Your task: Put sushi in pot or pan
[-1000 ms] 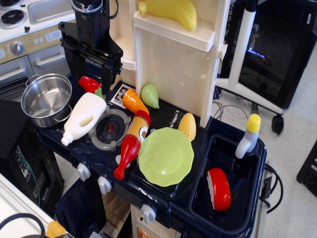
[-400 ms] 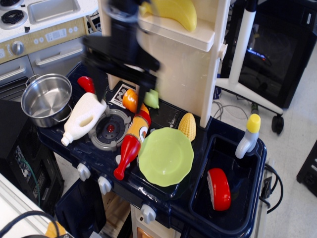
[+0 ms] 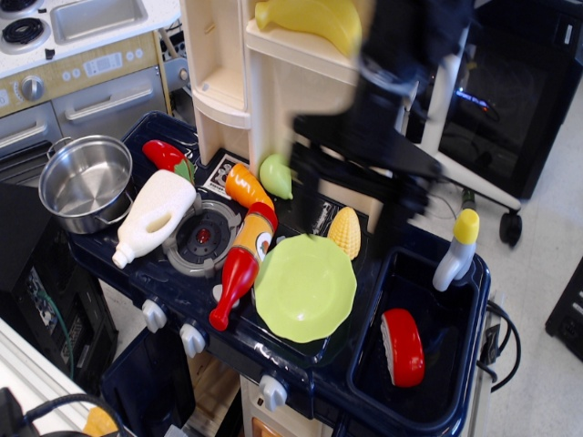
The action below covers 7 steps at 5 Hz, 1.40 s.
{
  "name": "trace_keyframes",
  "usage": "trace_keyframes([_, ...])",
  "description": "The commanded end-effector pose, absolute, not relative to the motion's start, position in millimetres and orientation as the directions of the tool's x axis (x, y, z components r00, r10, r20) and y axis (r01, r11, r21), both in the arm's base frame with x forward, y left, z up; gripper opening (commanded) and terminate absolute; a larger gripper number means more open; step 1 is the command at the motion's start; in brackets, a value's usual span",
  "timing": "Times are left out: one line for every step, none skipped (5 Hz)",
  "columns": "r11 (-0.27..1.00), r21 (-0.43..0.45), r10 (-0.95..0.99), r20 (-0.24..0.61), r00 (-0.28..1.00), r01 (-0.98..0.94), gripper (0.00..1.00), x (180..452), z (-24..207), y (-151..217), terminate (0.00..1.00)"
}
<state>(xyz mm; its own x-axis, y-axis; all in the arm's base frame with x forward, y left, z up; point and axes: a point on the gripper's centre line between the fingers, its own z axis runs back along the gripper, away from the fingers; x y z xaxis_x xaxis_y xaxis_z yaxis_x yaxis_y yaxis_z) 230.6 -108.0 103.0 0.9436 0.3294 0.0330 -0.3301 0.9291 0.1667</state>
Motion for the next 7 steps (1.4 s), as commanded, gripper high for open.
trace_keyframes([0.894, 0.041, 0.441, 0.109, 0.891, -0.447, 1.00, 254, 75, -136, 0.00])
trace_keyframes([0.901, 0.018, 0.428, 0.134, 0.894, -0.434, 1.00, 262, 57, -145, 0.00])
trace_keyframes([0.899, -0.013, 0.435, 0.150, 0.888, -0.438, 1.00, 262, 42, -146, 0.00])
trace_keyframes([0.895, -0.024, 0.443, 0.164, 0.881, -0.446, 1.00, 267, 27, -153, 0.00])
trace_keyframes([0.896, -0.029, 0.441, 0.164, 0.882, -0.443, 1.00, 267, 15, -151, 0.00])
trace_keyframes([0.887, -0.060, 0.461, 0.177, 0.870, -0.458, 1.00, 269, 3, -153, 0.00])
trace_keyframes([0.881, -0.045, 0.471, 0.167, 0.866, -0.470, 0.00, 269, 5, -152, 0.00])
